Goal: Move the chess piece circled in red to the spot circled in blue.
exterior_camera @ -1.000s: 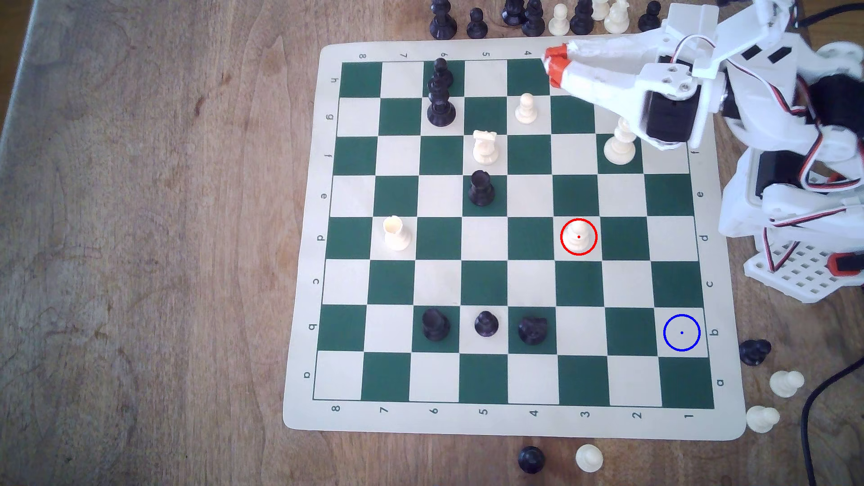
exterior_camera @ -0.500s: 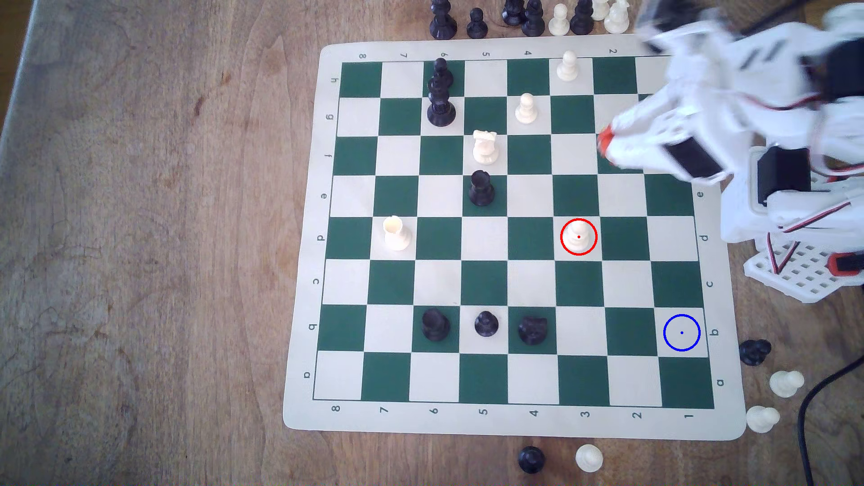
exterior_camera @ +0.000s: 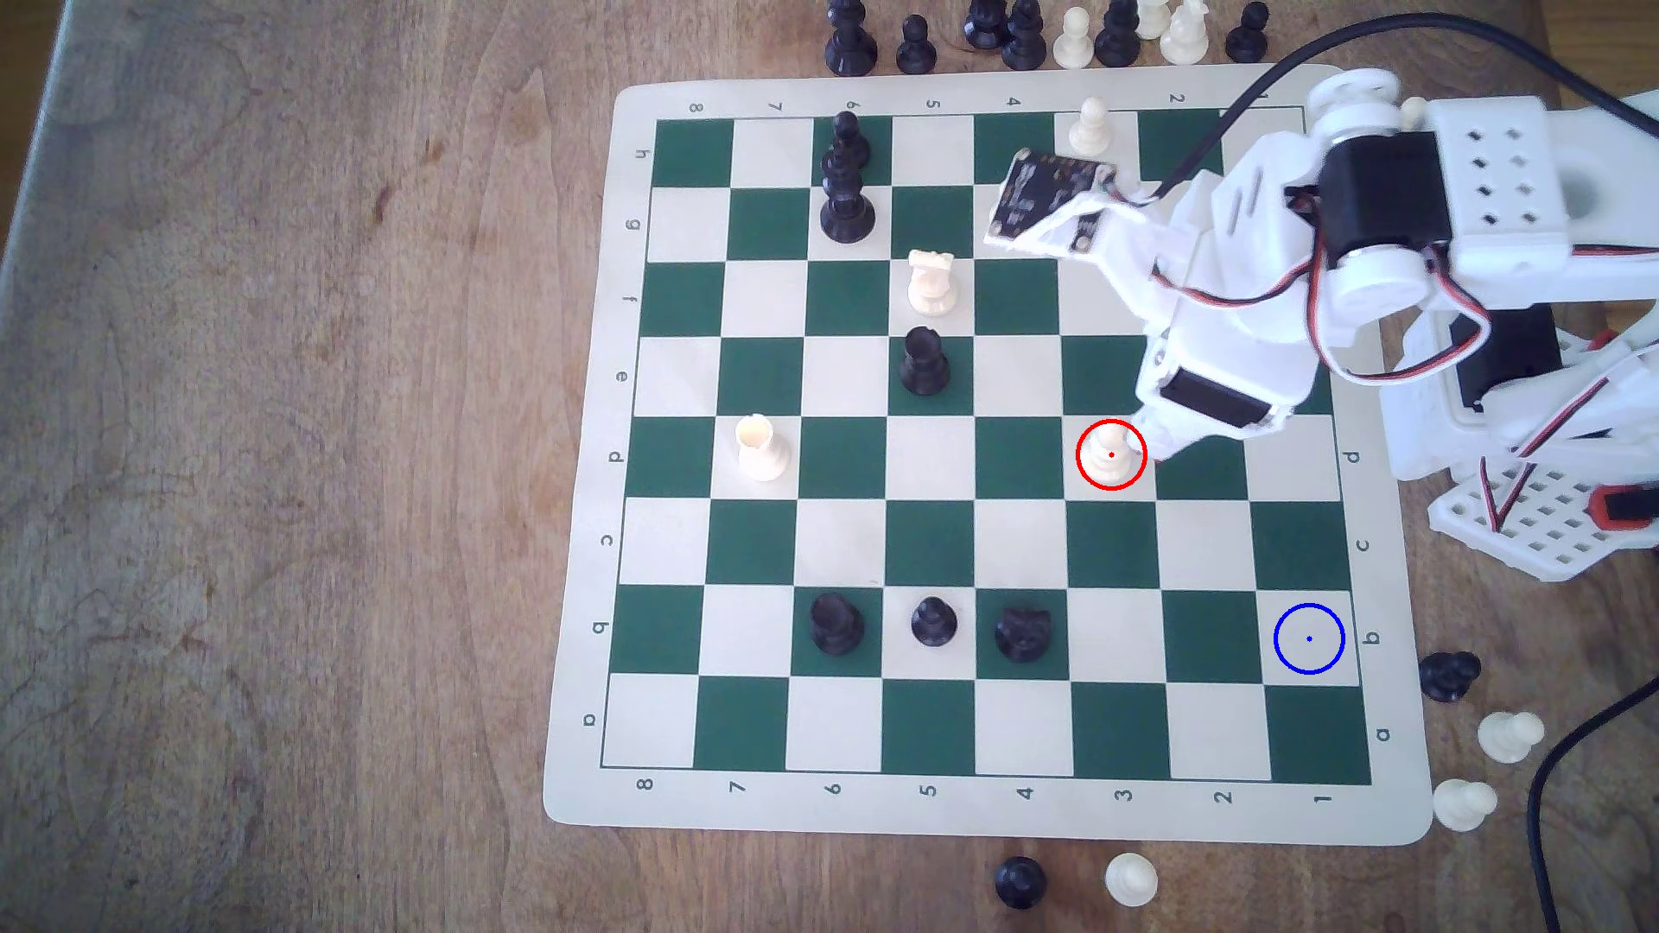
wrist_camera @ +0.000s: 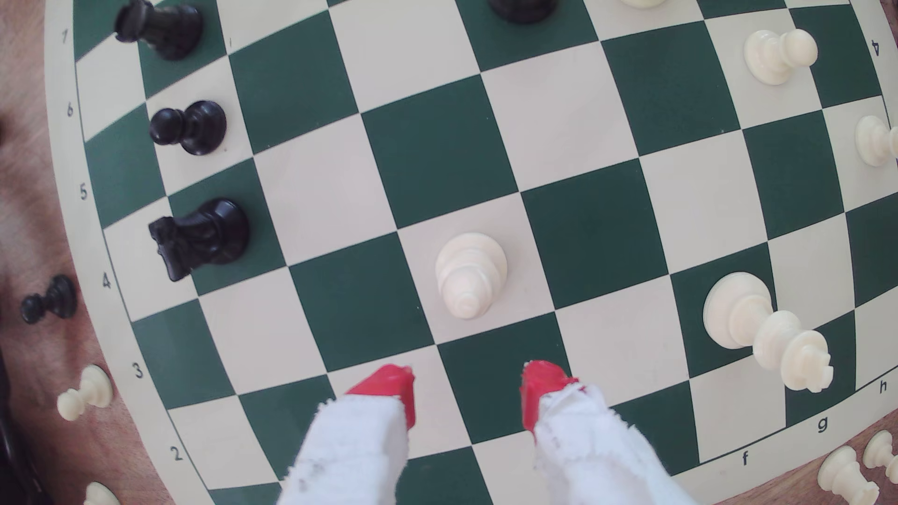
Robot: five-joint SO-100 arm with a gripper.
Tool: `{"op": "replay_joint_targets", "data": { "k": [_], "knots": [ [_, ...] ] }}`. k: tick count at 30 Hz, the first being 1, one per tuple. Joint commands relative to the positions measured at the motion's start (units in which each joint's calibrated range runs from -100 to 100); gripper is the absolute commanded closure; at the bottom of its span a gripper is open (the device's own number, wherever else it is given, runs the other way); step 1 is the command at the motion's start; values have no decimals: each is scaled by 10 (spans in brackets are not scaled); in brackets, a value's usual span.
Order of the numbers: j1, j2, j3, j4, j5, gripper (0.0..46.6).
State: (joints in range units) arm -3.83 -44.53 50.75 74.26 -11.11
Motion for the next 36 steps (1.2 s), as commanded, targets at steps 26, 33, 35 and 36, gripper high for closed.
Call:
{"op": "replay_joint_targets", "data": {
  "k": [26, 33, 35, 36],
  "knots": [
    [-7, 169, -47, -105, 18, 300],
    [-6, 180, -27, -118, 20, 301],
    [-6, 184, -27, -118, 21, 301],
    [-5, 186, -24, -118, 22, 301]
  ]
}}
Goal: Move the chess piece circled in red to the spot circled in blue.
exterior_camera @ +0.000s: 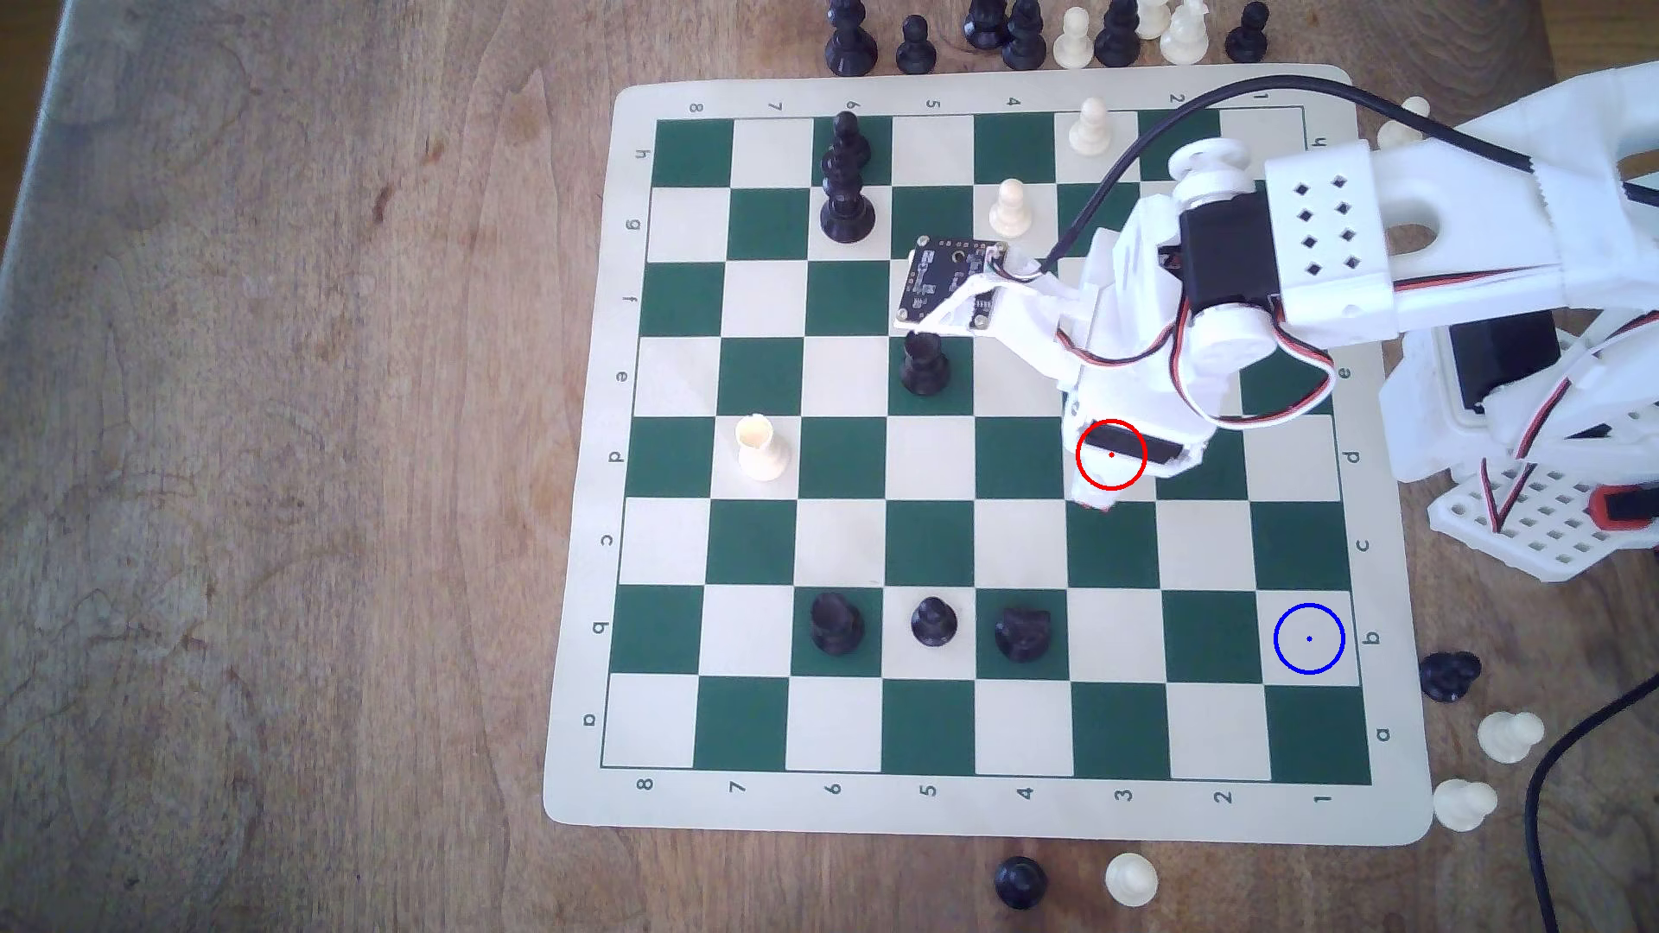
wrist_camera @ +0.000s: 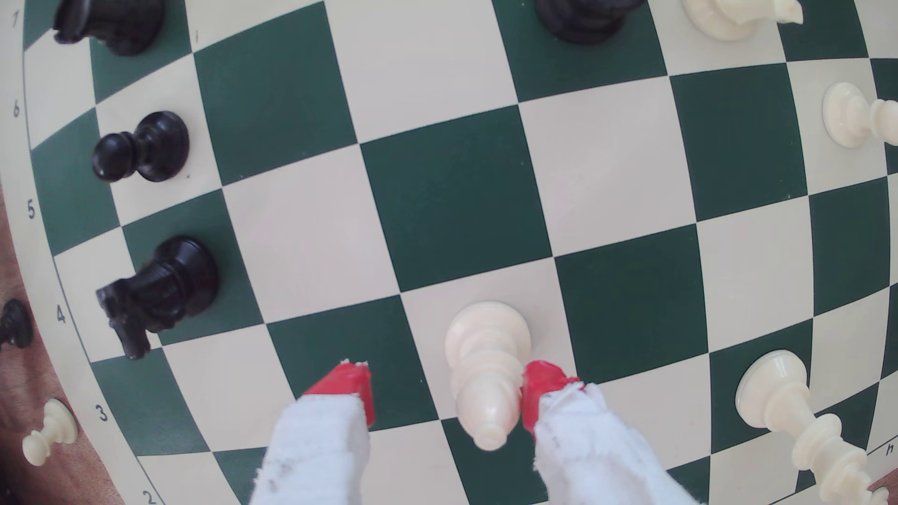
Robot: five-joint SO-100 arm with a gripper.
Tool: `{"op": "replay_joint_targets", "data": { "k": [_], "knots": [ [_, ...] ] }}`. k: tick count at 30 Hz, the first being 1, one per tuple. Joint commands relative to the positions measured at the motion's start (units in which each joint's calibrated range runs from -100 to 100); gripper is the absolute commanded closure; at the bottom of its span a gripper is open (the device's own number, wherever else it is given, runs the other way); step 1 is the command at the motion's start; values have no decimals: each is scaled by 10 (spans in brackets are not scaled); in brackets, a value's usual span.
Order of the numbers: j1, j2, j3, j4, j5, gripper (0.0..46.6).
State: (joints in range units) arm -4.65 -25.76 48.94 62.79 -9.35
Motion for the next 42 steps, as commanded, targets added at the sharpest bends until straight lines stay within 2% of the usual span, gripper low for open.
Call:
{"op": "replay_joint_targets", "data": {
  "k": [1, 6, 17, 24, 26, 31, 39, 42],
  "knots": [
    [4, -1, -4, -3, 6, 301],
    [19, 3, 0, -3, 13, 305],
    [9, 0, 9, -6, 11, 309],
    [8, 0, 10, -7, 11, 329],
    [8, 0, 10, -8, 12, 341],
    [7, -2, 14, -9, 13, 464],
    [4, -19, 13, -9, 13, 464],
    [9, -48, 6, -4, 21, 464]
  ]
}}
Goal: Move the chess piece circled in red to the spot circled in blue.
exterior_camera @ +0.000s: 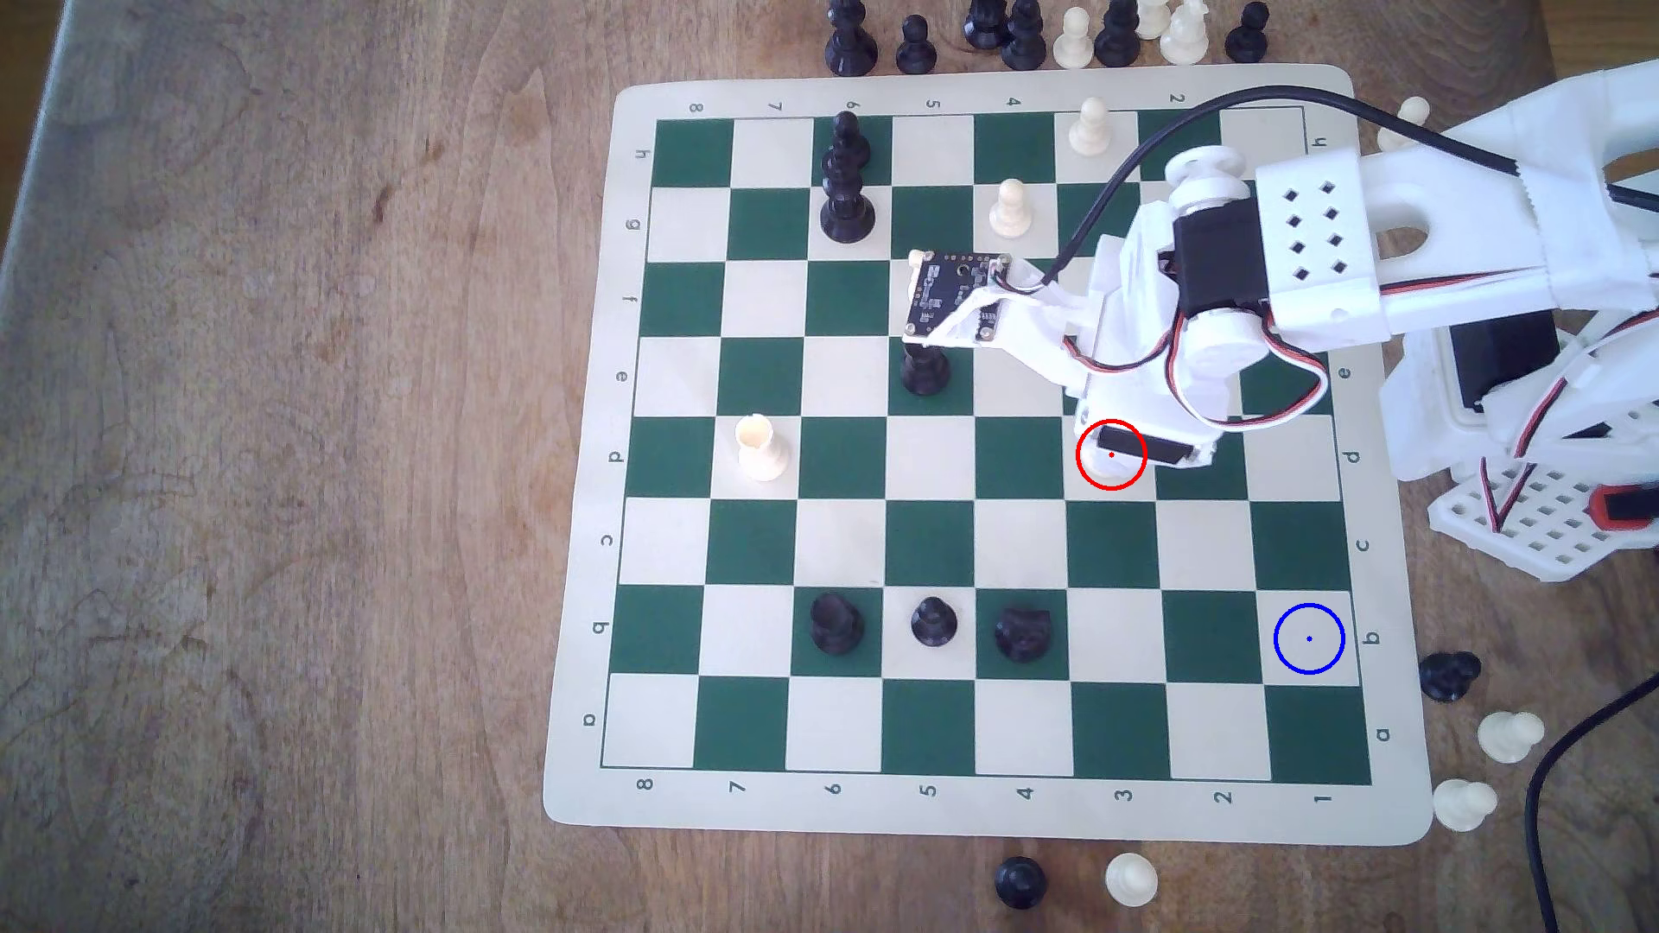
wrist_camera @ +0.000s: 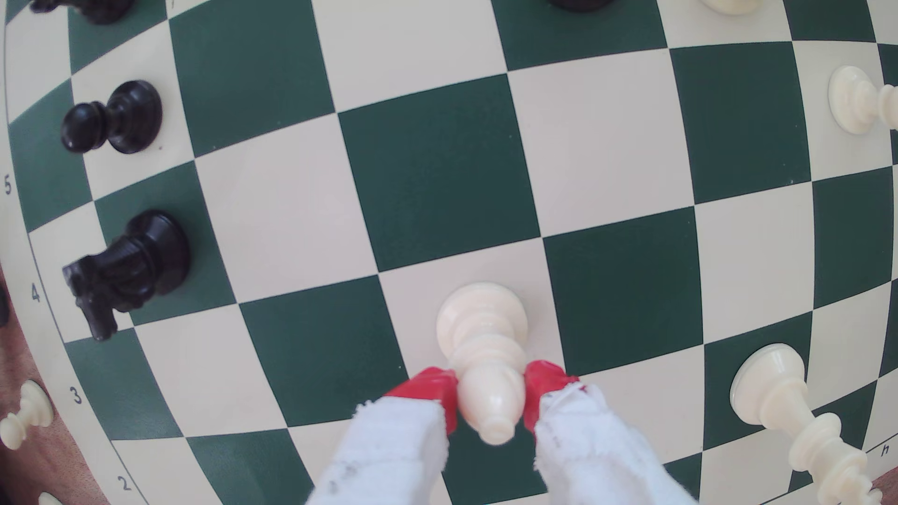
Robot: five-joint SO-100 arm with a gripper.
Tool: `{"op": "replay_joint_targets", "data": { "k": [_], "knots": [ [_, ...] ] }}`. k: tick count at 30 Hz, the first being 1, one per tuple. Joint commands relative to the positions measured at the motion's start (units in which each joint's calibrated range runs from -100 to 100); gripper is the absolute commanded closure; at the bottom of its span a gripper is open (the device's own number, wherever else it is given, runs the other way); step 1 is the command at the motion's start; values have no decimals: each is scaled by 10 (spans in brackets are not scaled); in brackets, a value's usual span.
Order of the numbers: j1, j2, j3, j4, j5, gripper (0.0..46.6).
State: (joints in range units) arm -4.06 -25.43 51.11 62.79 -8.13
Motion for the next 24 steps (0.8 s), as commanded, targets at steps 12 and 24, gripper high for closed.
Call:
{"op": "replay_joint_targets", "data": {
  "k": [12, 24],
  "knots": [
    [-122, -195, -37, 124, -14, 464],
    [-304, -202, 31, 90, -26, 464]
  ]
}}
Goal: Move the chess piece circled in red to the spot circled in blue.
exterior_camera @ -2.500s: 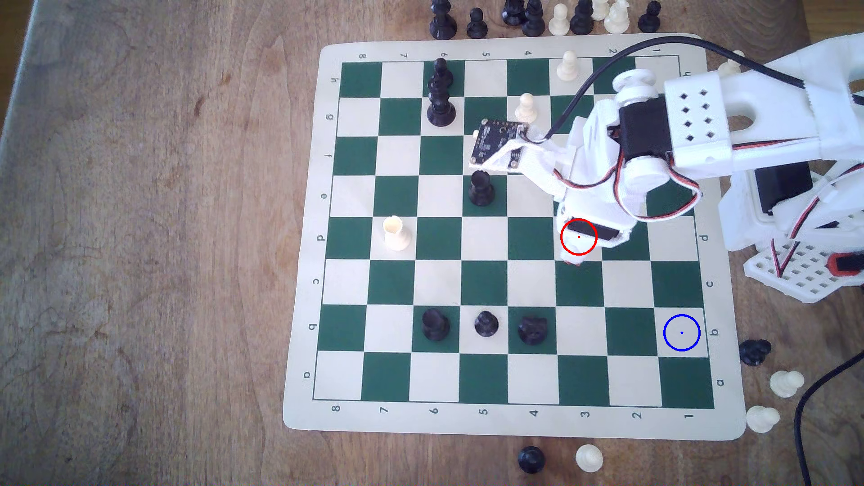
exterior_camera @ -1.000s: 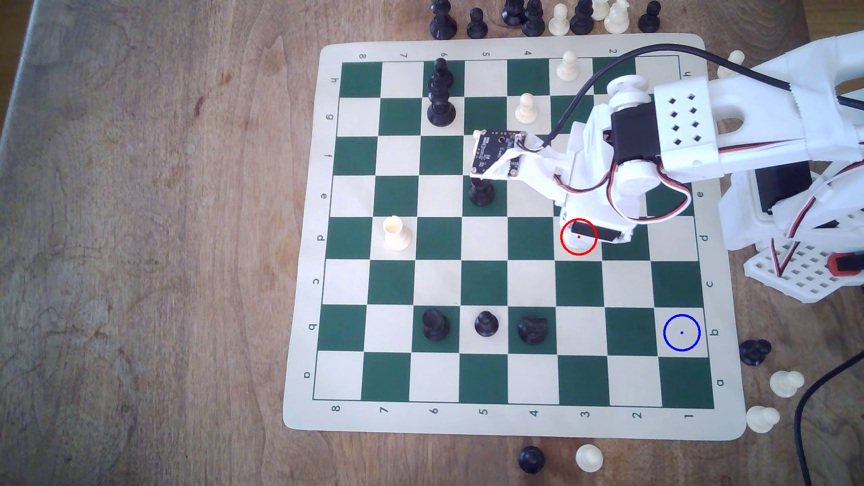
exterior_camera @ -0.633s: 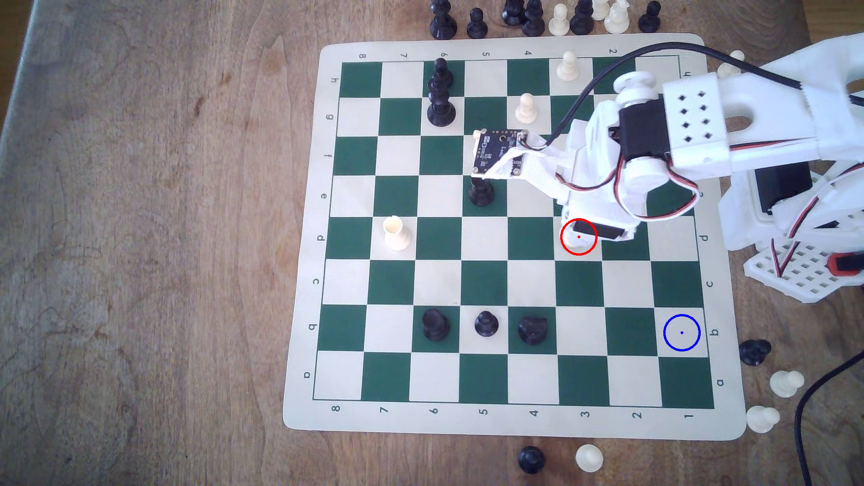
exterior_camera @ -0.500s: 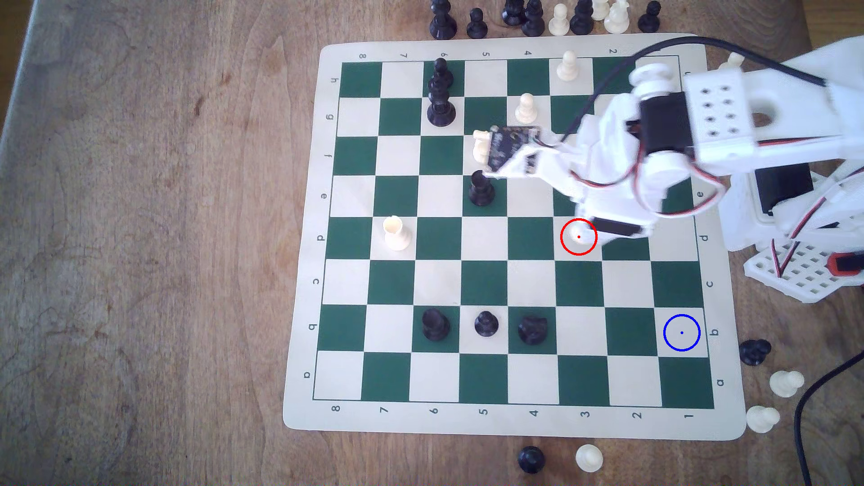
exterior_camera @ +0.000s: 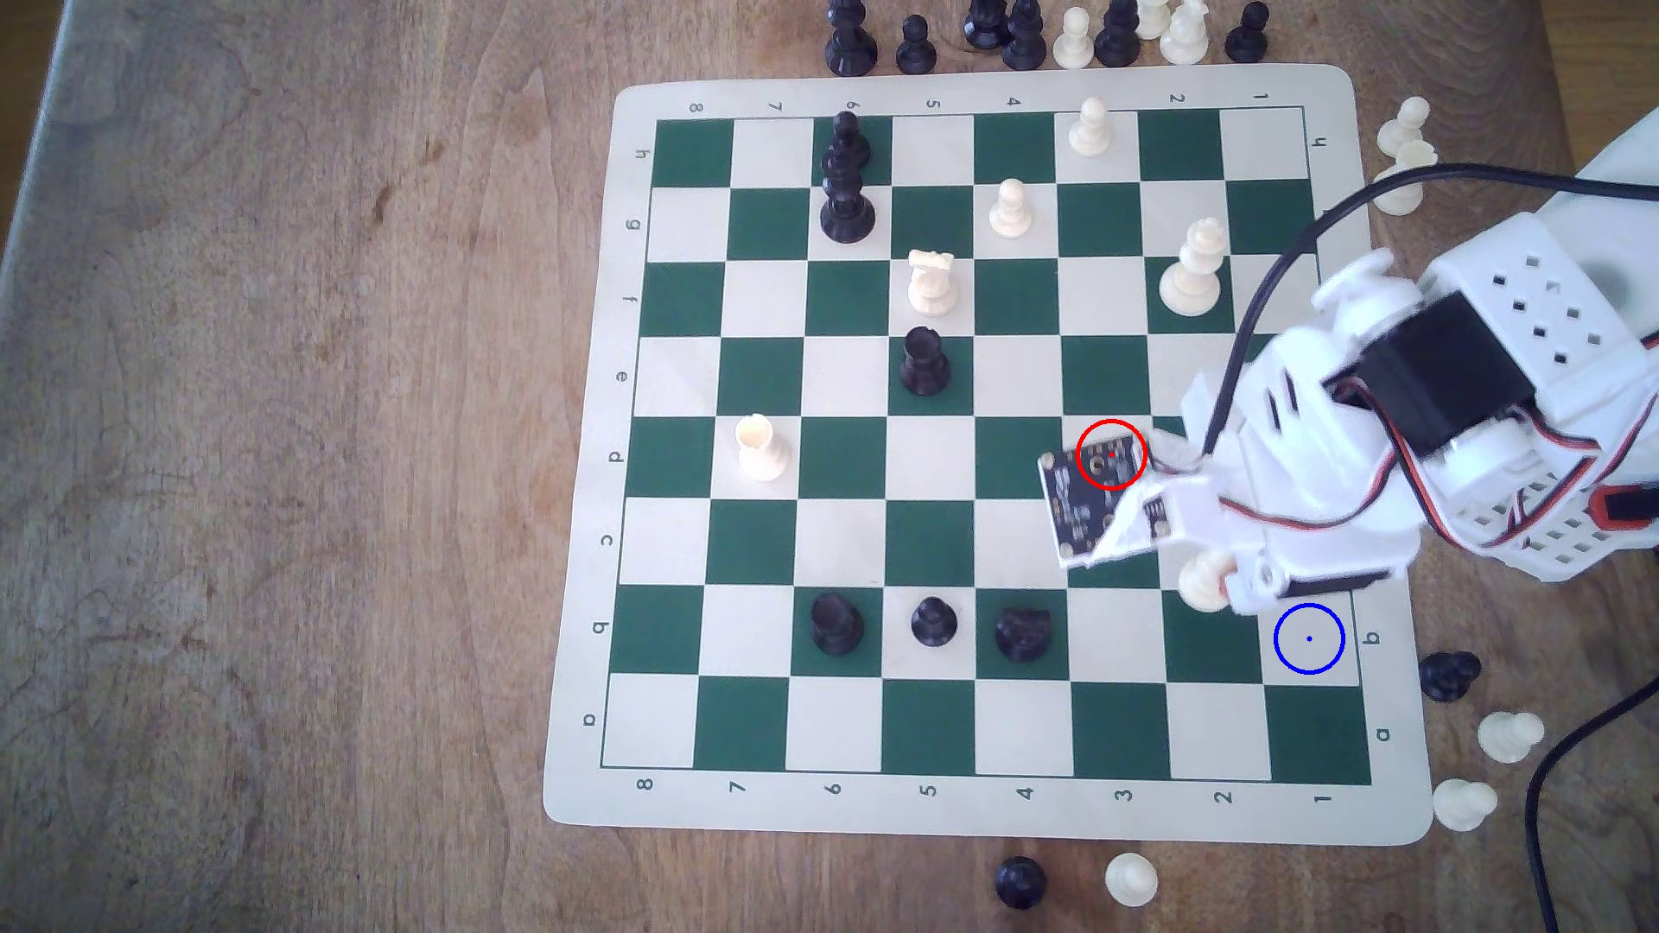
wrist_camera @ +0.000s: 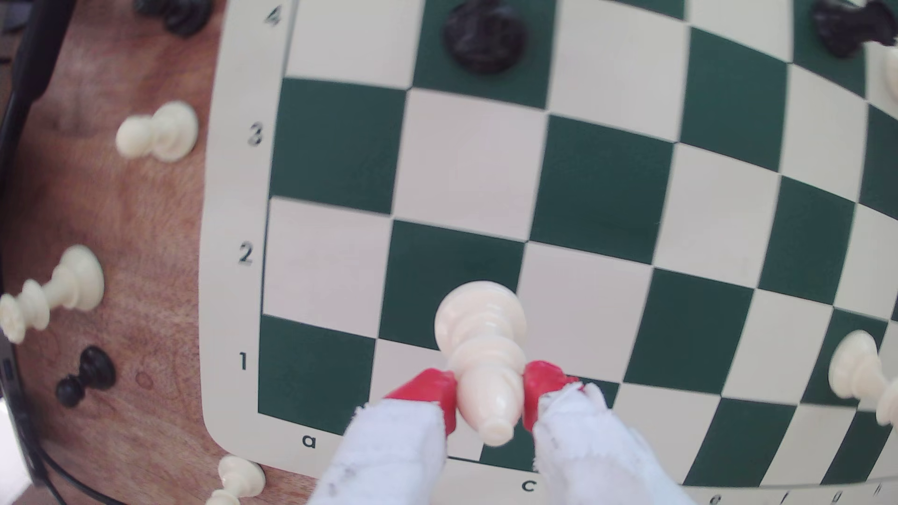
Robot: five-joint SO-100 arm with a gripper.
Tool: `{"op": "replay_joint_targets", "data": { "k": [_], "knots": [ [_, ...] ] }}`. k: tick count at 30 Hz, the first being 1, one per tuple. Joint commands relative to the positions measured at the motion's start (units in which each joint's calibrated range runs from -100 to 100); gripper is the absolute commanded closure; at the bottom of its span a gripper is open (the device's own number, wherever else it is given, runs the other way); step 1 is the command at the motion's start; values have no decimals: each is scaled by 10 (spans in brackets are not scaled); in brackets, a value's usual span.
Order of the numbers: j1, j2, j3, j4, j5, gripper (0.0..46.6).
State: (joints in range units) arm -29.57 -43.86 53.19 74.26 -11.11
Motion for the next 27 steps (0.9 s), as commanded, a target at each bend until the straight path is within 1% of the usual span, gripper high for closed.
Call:
{"op": "replay_joint_targets", "data": {
  "k": [1, 5, 11, 13, 24, 26, 27],
  "knots": [
    [-61, -18, 19, -30, 4, 464],
    [-111, -18, 49, -40, 8, 464],
    [-140, -8, 67, -30, 23, 464],
    [-143, -4, 73, -25, 29, 464],
    [-133, 44, 83, -28, 37, 464],
    [-123, 47, 87, -33, 40, 464],
    [-111, 51, 92, -36, 45, 464]
  ]
}}
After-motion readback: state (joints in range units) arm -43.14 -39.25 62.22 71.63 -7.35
